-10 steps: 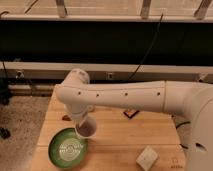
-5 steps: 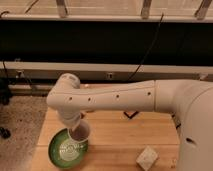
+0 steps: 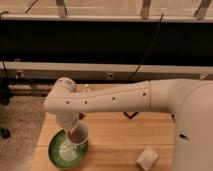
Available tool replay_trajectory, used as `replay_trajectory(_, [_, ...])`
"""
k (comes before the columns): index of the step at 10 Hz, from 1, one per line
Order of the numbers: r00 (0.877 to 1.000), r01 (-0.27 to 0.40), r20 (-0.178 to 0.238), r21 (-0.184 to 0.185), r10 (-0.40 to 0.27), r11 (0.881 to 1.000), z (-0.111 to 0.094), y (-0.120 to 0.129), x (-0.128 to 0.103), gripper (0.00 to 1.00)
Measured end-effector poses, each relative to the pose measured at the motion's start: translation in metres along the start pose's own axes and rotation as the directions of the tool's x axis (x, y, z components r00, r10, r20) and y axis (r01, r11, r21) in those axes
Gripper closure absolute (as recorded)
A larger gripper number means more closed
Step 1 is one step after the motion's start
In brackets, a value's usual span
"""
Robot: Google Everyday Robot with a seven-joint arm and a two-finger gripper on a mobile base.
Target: Place the ceramic cup in the ceramic bowl
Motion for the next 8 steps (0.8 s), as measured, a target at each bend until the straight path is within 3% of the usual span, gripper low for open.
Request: replay_trajectory(8, [1.000,0.005,-0.001,-0.006,-0.005,1.000,0.013,-0.001,0.000,1.00])
